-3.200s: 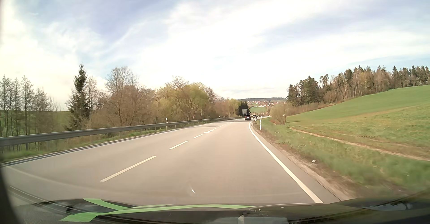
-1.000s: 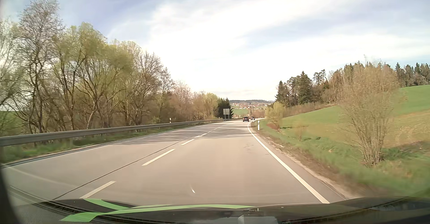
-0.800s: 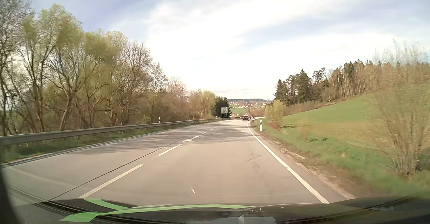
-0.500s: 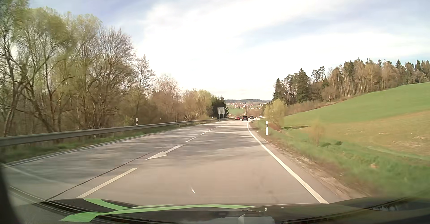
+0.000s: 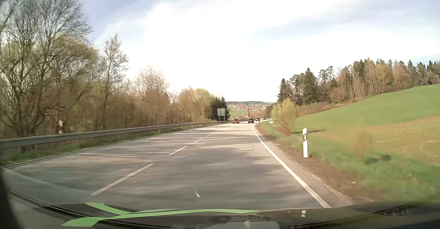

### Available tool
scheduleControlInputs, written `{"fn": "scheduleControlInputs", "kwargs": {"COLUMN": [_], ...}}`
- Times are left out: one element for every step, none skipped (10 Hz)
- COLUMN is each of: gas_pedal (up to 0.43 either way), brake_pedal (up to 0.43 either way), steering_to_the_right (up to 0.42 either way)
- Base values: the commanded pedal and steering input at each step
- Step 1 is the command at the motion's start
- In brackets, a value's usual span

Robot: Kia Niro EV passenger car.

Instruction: Follow the waypoints while adhering to traffic rules and regulations

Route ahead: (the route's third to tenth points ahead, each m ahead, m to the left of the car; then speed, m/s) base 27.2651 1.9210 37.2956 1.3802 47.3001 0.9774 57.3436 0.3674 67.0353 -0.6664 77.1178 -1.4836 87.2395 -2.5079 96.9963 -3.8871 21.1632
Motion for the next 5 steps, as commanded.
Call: {"fn": "scheduleControlInputs", "kwargs": {"gas_pedal": [0.067, 0.067, 0.059, 0.059, 0.047], "brake_pedal": [0.0, 0.0, 0.0, 0.0, 0.0], "steering_to_the_right": [0.005, 0.005, 0.005, 0.005, 0.005]}}
